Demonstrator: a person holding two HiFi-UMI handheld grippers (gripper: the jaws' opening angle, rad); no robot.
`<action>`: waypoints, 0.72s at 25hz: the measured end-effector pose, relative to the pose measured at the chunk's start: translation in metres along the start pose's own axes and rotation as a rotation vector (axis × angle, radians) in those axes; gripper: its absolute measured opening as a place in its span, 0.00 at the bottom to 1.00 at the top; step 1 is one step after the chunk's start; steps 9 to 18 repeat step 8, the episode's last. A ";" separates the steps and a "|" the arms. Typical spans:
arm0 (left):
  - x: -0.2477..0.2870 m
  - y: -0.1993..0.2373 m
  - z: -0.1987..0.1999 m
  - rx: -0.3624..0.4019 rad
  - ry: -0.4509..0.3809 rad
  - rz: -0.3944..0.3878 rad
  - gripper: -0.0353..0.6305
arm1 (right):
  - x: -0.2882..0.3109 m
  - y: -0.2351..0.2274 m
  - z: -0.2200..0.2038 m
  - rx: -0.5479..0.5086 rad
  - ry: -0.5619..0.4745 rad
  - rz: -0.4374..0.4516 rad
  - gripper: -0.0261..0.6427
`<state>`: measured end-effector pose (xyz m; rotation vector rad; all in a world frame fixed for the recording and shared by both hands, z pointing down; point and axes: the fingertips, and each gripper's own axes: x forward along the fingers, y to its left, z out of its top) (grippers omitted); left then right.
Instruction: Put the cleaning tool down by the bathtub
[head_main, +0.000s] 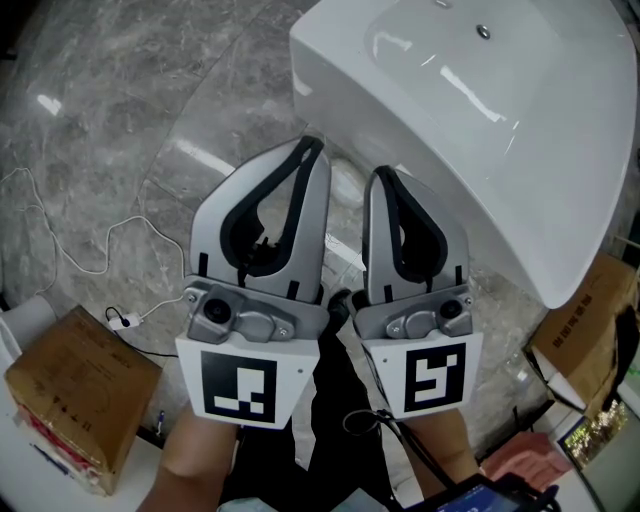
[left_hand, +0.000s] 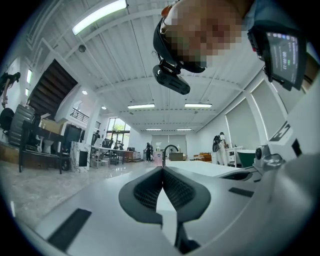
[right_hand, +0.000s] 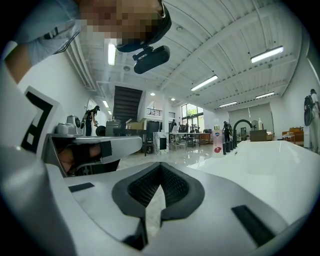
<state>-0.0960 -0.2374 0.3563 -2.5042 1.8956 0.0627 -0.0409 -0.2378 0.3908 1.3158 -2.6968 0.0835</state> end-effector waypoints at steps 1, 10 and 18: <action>0.000 0.001 -0.001 0.000 0.000 0.000 0.08 | 0.001 0.001 0.000 0.001 -0.001 0.000 0.06; -0.001 0.007 -0.006 -0.004 0.001 0.000 0.07 | 0.006 0.006 -0.007 0.001 0.001 0.004 0.06; -0.001 0.007 -0.006 -0.004 0.001 0.000 0.07 | 0.006 0.006 -0.007 0.001 0.001 0.004 0.06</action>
